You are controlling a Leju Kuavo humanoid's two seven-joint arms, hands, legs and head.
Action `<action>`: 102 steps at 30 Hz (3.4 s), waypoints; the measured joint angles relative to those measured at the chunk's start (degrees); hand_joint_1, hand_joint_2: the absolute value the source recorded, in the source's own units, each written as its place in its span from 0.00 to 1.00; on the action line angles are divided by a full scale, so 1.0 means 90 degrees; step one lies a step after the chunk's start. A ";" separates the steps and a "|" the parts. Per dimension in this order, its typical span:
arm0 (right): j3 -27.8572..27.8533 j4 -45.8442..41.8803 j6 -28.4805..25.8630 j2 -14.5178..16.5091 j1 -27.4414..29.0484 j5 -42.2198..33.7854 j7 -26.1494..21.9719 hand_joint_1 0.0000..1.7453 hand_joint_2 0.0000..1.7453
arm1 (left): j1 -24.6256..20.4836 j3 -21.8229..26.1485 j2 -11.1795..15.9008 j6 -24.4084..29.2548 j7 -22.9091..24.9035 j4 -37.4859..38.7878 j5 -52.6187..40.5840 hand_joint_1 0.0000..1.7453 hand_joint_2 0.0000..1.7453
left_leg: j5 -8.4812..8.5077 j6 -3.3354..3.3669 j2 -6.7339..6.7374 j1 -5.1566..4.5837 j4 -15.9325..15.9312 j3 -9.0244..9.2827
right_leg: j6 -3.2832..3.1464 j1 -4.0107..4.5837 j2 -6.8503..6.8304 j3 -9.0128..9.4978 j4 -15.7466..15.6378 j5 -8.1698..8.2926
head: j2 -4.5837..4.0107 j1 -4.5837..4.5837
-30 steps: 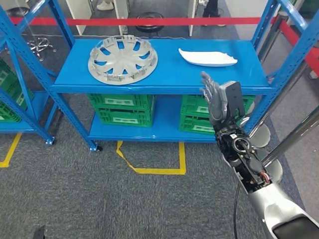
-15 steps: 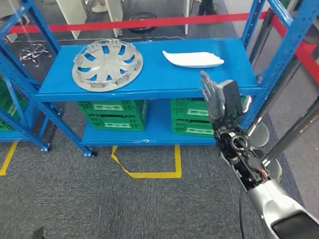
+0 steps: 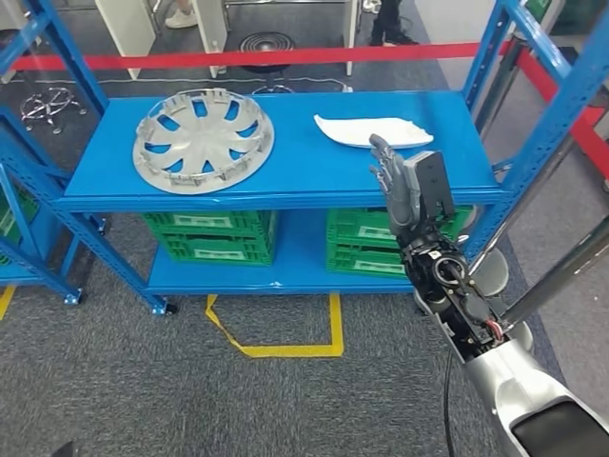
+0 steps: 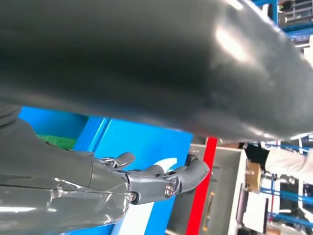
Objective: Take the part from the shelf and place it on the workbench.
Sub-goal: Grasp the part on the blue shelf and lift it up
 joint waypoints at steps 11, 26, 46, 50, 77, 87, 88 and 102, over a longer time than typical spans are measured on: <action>0.0038 0.0132 -0.0024 0.0006 -0.0004 -0.0001 -0.0036 0.00 0.00 | -0.0003 -0.0002 -0.0066 -0.0004 -0.0001 0.0007 -0.0016 0.00 0.00 | -0.0498 -0.0294 -0.0014 0.0077 0.0159 0.0507 | -0.0138 -0.0040 -0.0050 0.0048 -0.1308 0.1049 | 0.0000 0.0157; 0.0078 0.0195 0.0043 0.0032 -0.0051 -0.0155 -0.0145 0.00 0.00 | -0.0004 -0.0005 -0.0055 0.0076 0.0039 0.0007 0.0031 0.00 0.00 | -0.0032 -0.0156 0.0009 0.0085 0.0181 -0.0262 | -0.0014 -0.0030 -0.0002 0.0712 -0.1394 0.0557 | 0.0000 -0.0123; 0.0157 0.0345 0.0026 0.0034 -0.0106 -0.0193 -0.0203 0.00 0.00 | -0.0008 -0.0007 -0.0090 0.0064 0.0049 0.0007 0.0021 0.00 0.00 | -0.0855 -0.0357 -0.0013 0.0108 0.1704 -0.0501 | -0.0296 0.0013 -0.0038 0.0426 -0.1558 0.0957 | 0.0000 0.0118; 0.0174 0.0365 0.0039 0.0037 -0.0070 -0.0194 -0.0199 0.00 0.00 | 0.0012 -0.0007 -0.0083 0.0067 0.0049 0.0007 0.0032 0.00 0.00 | -0.0506 -0.0491 -0.0001 0.0222 0.1474 -0.0864 | -0.0235 -0.0046 -0.0016 0.0644 -0.1556 0.0747 | 0.0000 0.0018; 0.0211 0.0503 -0.0073 0.0078 -0.0089 -0.0113 -0.0166 0.00 0.00 | 0.0003 -0.0010 -0.0075 0.0030 -0.0015 0.0012 0.0049 0.00 0.00 | -0.0558 -0.0257 -0.0024 0.0145 0.0156 0.0540 | -0.0148 0.0060 0.0044 -0.0187 -0.1300 0.1220 | 0.0000 0.0200; 0.0206 0.0503 -0.0339 0.0075 -0.0055 0.0318 0.0232 0.00 0.50 | -0.0007 -0.0010 -0.0050 0.0065 -0.0015 0.0012 0.0053 0.00 0.00 | -0.0602 -0.0315 -0.0018 0.0146 -0.0054 0.0653 | -0.0193 0.0065 0.0042 -0.0181 -0.1305 0.1202 | 0.0000 0.0089; 0.0207 0.0503 -0.0429 0.0070 -0.0046 0.0507 0.0399 0.00 0.75 | -0.0007 -0.0010 -0.0050 0.0071 -0.0015 0.0012 0.0057 0.00 0.00 | -0.0599 -0.0320 -0.0018 0.0145 -0.0054 0.0654 | -0.0197 0.0065 0.0042 -0.0179 -0.1305 0.1205 | 0.0000 0.0087; 0.0292 -0.0029 -0.0194 -0.0274 0.0476 0.4212 0.3821 0.00 1.00 | 0.0010 -0.0011 -0.0033 -0.0008 0.0065 0.0012 0.0008 0.00 0.00 | -0.0593 -0.0328 -0.0016 0.0123 -0.0054 0.0697 | -0.0201 0.0045 0.0031 -0.0126 -0.1319 0.1215 | 0.0000 0.0084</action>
